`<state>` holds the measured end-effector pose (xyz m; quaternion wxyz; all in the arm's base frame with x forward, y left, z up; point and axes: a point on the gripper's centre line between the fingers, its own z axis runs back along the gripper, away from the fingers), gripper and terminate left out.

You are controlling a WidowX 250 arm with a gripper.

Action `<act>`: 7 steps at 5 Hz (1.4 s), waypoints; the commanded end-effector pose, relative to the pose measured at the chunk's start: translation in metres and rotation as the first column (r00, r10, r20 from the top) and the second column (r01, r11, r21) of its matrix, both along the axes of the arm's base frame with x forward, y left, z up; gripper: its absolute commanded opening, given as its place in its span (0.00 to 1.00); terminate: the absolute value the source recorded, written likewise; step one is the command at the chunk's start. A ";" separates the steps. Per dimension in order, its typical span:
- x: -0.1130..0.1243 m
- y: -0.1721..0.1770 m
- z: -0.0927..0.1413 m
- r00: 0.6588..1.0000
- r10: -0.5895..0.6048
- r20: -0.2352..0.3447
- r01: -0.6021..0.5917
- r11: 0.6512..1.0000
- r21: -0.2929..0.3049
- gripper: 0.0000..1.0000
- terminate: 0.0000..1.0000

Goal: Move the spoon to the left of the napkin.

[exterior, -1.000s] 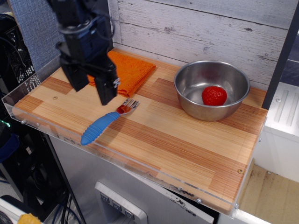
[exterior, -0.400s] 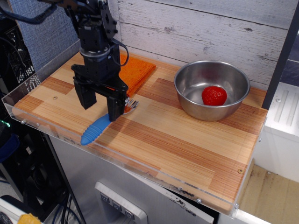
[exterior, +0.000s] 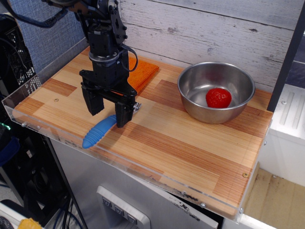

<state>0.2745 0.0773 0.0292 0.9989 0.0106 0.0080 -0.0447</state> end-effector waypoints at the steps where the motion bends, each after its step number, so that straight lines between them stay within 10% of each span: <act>1: 0.006 0.001 0.009 0.999 0.008 0.035 -0.009 1.000 0.015 0.00 0.00; 2: 0.004 0.002 0.012 0.999 0.010 0.035 -0.010 1.000 0.020 0.00 0.00; 3: 0.002 0.002 0.011 1.000 0.010 0.021 -0.010 1.000 0.013 1.00 0.00; 6: 0.008 -0.003 -0.020 0.998 0.002 -0.055 0.001 0.999 0.045 1.00 0.00; 7: 0.011 -0.004 -0.020 0.999 0.002 -0.040 0.000 0.998 0.057 0.00 0.00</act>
